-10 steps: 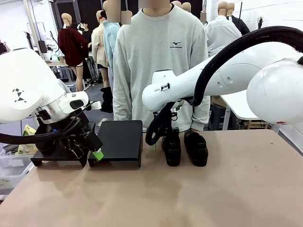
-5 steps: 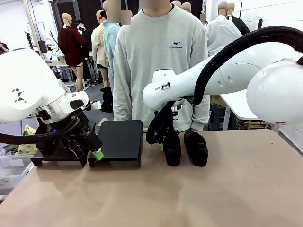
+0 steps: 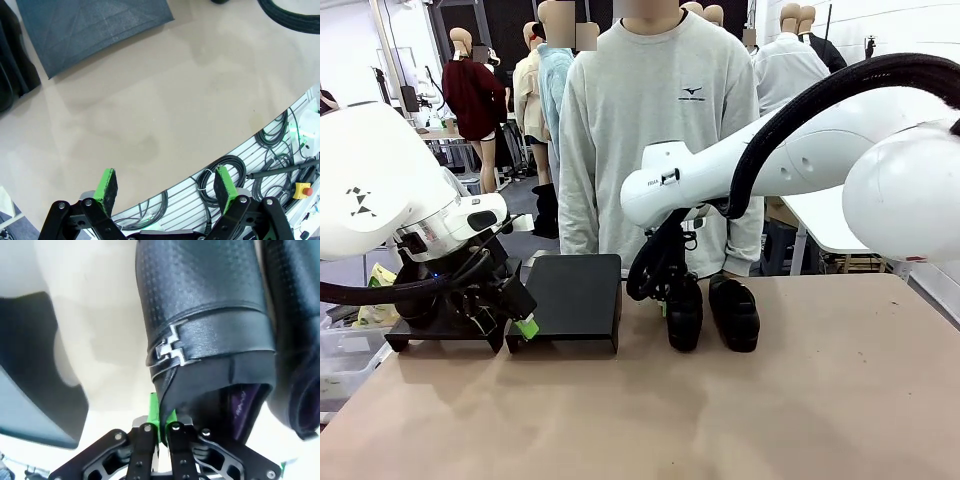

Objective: Organize the shoes by placing them on the stand.
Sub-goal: Pick up one Shoe and place it in the middle of the table.

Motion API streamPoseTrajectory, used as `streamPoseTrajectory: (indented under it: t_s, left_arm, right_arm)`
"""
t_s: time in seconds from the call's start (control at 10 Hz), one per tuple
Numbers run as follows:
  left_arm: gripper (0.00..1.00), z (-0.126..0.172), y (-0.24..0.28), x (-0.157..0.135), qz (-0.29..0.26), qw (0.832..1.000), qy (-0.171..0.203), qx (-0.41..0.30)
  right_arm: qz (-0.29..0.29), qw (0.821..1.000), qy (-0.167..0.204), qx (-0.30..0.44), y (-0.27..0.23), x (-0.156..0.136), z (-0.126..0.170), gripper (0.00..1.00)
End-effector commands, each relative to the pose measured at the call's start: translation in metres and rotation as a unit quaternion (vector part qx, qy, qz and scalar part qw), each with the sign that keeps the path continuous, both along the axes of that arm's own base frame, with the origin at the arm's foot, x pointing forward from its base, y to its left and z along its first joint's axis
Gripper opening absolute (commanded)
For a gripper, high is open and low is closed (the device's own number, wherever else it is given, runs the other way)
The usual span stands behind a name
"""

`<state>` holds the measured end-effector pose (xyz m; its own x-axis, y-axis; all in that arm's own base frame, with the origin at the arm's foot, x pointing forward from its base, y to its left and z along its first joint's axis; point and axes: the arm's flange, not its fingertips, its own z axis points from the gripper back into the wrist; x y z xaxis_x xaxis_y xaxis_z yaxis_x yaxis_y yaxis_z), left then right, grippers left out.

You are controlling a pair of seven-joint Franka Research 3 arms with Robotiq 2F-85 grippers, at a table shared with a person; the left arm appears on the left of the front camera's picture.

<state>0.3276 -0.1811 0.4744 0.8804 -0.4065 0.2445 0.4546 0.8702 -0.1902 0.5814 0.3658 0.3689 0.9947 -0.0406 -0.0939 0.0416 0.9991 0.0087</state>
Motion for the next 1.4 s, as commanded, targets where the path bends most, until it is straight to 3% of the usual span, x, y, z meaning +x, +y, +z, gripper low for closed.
streamPoseTrajectory:
  t_s: [0.0, 0.2, 0.5, 0.6, 0.7, 0.9, 1.0, 1.2, 1.3]
  left_arm:
    - [1.00, 0.000, 0.001, 0.000, 0.001, 1.000, 0.001, -0.003]
    - [1.00, 0.000, 0.001, 0.000, 0.001, 1.000, 0.001, -0.003]
    - [1.00, 0.000, 0.001, 0.000, 0.001, 1.000, 0.001, -0.003]
    - [1.00, 0.000, 0.001, 0.000, 0.001, 1.000, 0.001, -0.003]
    - [1.00, 0.000, 0.001, 0.000, 0.001, 1.000, 0.001, -0.003]
    - [1.00, 0.000, 0.001, 0.000, 0.001, 1.000, 0.001, -0.003]
    - [1.00, 0.000, 0.001, 0.000, 0.001, 1.000, 0.001, -0.003]
    - [1.00, 0.000, 0.001, 0.000, 0.001, 1.000, 0.001, -0.003]
    - [1.00, 0.000, 0.001, 0.000, 0.001, 1.000, 0.001, -0.003]
  right_arm:
    - [-0.020, 0.998, -0.040, -0.036, -0.001, -0.049, 0.063, 0.00]
    - [-0.035, 0.996, -0.065, -0.053, 0.007, -0.099, 0.105, 0.00]
    - [-0.038, 0.993, -0.084, -0.068, 0.025, -0.180, 0.128, 0.00]
    - [0.000, 0.994, -0.086, -0.064, 0.028, -0.198, 0.132, 0.00]
    - [-0.027, 0.996, -0.072, -0.054, 0.030, -0.157, 0.139, 0.00]
    - [-0.027, 0.996, -0.072, -0.054, 0.030, -0.157, 0.139, 0.00]
    - [-0.017, 0.996, -0.071, -0.060, 0.034, -0.181, 0.137, 0.00]
    - [-0.015, 0.998, -0.041, -0.036, 0.033, -0.201, 0.089, 0.00]
    - [-0.015, 0.998, -0.047, -0.028, 0.039, -0.225, 0.076, 0.00]
